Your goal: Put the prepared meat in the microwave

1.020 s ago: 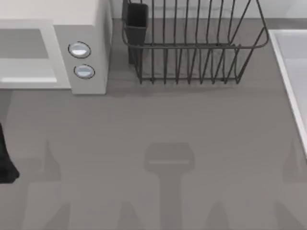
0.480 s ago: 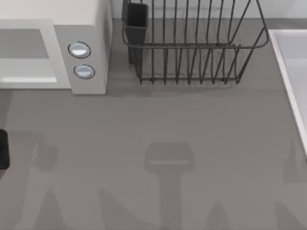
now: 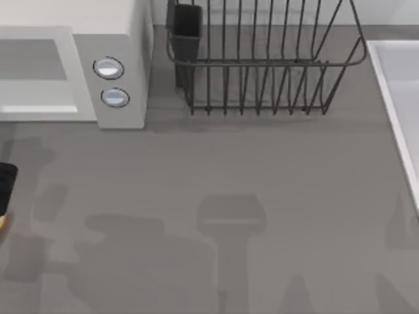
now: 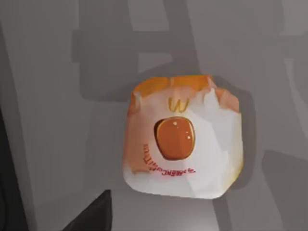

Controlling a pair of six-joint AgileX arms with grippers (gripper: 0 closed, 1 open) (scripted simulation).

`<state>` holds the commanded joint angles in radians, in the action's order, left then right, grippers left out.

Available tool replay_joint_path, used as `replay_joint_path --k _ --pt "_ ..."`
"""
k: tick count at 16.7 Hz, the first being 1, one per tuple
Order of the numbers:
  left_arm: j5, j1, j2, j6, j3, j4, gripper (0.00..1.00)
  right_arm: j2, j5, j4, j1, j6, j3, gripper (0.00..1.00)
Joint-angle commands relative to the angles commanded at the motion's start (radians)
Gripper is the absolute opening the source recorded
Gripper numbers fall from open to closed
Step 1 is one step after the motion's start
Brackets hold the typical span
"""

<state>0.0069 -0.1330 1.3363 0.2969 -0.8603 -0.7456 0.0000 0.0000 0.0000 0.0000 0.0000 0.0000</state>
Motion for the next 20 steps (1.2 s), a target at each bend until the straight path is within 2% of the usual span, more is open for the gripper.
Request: replay_joint_path --k 5,9,16,20 --pt "0.001 -0.033 0.319 0.073 -0.221 -0.171 1.0 0.0 0.0 0.0 0.0 0.0 0.0 1.0" --pt "0.0 -0.046 0.427 0.098 -0.306 -0.229 1.0 0.0 0.0 0.0 0.0 0.0 0.0 1.0" --pt "0.0 -0.043 0.438 0.097 -0.295 -0.212 1.0 0.0 0.0 0.0 0.0 0.0 0.0 1.0" --pt "0.001 -0.045 0.509 0.098 -0.222 -0.059 1.0 0.0 0.0 0.0 0.0 0.0 0.0 1.0"
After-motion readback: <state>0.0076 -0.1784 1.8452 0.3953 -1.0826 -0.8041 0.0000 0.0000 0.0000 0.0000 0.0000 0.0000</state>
